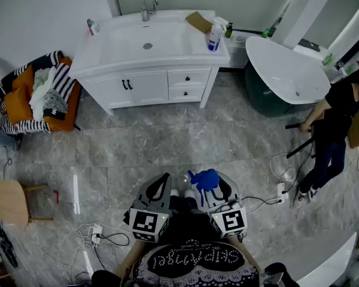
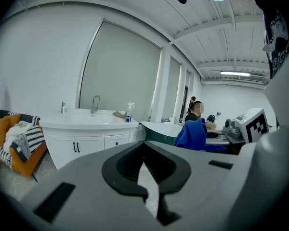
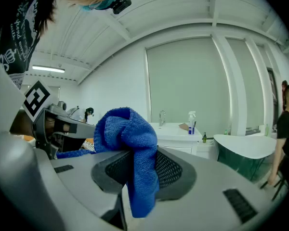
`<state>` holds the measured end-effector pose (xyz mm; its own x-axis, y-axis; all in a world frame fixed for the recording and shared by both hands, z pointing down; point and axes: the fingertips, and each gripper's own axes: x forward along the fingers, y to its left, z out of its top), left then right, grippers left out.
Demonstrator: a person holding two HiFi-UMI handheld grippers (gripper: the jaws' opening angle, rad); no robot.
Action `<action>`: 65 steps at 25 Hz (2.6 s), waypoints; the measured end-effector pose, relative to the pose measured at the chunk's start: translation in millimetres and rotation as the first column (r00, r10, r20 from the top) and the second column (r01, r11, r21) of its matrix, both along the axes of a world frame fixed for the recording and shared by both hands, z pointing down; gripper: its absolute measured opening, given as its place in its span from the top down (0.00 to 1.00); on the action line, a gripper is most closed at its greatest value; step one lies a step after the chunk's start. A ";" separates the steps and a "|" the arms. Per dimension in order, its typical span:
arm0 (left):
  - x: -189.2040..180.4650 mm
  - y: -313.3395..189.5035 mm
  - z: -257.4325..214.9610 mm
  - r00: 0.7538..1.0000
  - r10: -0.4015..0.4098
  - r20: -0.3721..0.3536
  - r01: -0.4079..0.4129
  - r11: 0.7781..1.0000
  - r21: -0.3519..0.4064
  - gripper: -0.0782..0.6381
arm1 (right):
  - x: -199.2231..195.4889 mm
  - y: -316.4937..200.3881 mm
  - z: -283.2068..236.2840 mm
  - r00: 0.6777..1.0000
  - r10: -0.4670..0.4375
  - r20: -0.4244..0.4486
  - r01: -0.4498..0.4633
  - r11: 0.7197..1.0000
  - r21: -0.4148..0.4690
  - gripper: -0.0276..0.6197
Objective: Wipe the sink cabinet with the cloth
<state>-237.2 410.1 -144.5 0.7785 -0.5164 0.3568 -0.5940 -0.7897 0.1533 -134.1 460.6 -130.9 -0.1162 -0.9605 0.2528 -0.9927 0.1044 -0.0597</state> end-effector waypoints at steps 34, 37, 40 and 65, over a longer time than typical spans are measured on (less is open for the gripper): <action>75.6 51.9 -13.1 0.994 0.029 -0.102 -0.017 0.992 0.122 0.89 | 71.8 42.2 4.0 0.999 -0.034 0.043 0.033 0.999 0.009 0.78; 77.1 43.4 -13.9 0.997 0.027 -0.074 -0.018 0.992 0.122 0.89 | 75.4 35.5 5.6 0.998 -0.022 0.055 0.021 1.000 0.015 0.78; 77.2 34.1 -12.7 0.998 0.028 -0.050 -0.021 0.991 0.133 0.89 | 73.9 24.2 5.0 0.997 -0.024 0.069 0.022 1.000 0.018 0.78; 46.9 -109.9 -36.9 0.993 0.109 -0.040 -0.098 0.973 0.210 0.89 | 58.7 -116.0 -5.2 0.993 0.089 0.074 -0.091 0.996 0.021 0.78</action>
<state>-190.3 300.2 -181.4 0.8460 -0.4904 0.2091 -0.5030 -0.8643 0.0081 -75.4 344.6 -136.1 -0.0461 -0.9736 0.2237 -0.9913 0.0170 -0.1306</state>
